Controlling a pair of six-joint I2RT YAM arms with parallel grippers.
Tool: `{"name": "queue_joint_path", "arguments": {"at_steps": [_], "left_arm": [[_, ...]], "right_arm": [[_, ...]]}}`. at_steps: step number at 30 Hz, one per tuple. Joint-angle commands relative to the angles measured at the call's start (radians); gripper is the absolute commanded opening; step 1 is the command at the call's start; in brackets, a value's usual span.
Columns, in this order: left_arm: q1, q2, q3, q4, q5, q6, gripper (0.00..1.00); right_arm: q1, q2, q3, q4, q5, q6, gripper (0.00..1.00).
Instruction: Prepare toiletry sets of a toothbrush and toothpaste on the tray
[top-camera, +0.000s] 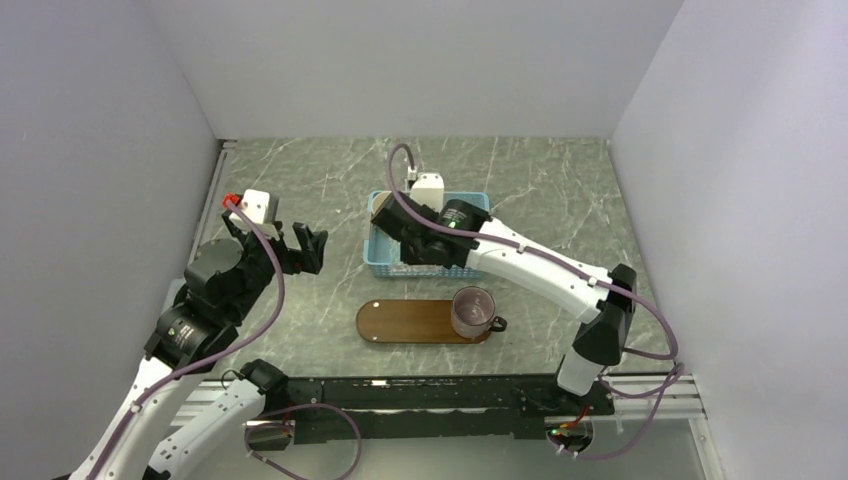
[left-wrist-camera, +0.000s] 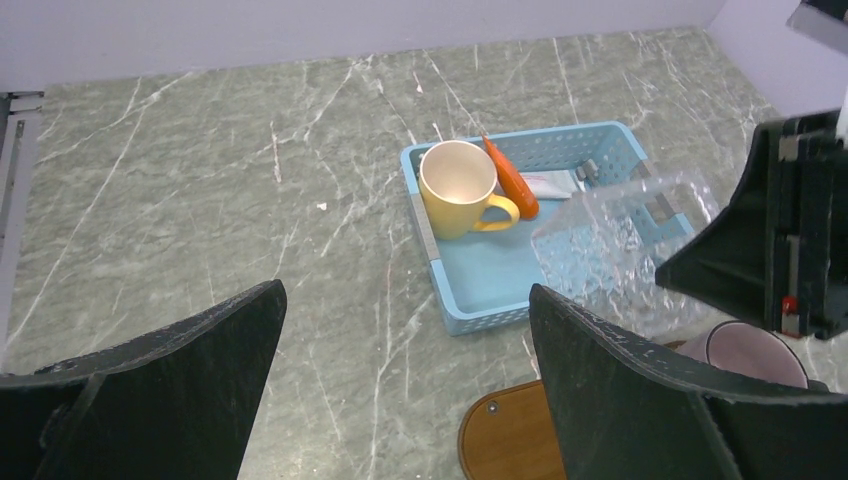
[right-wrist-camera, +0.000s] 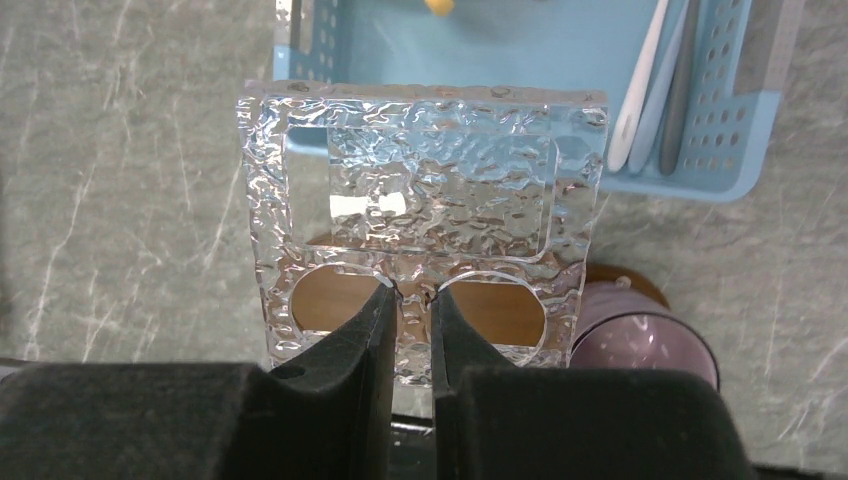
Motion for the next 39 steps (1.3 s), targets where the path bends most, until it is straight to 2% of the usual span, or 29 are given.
{"name": "queue_joint_path", "arguments": {"at_steps": [1, 10, 17, 27, 39], "left_arm": [[0.004, -0.016, 0.008, 0.009, -0.026, -0.015, 0.99], [0.004, -0.015, 0.008, 0.009, -0.018, -0.017, 0.99], [0.004, -0.019, 0.006, 0.011, -0.021, -0.016, 0.99], [0.004, -0.012, 0.007, 0.008, -0.024, -0.014, 0.99], [0.004, -0.007, 0.008, 0.008, -0.025, -0.012, 0.99]], "right_arm": [[0.042, 0.030, 0.047, -0.090, 0.049, 0.153, 0.00], [0.107, 0.059, -0.003, -0.170, 0.046, 0.297, 0.00], [0.110, -0.002, -0.157, -0.062, -0.032, 0.297, 0.00], [0.110, -0.040, -0.286, 0.006, -0.086, 0.277, 0.00], [0.111, -0.073, -0.365, 0.067, -0.133, 0.259, 0.00]]}}
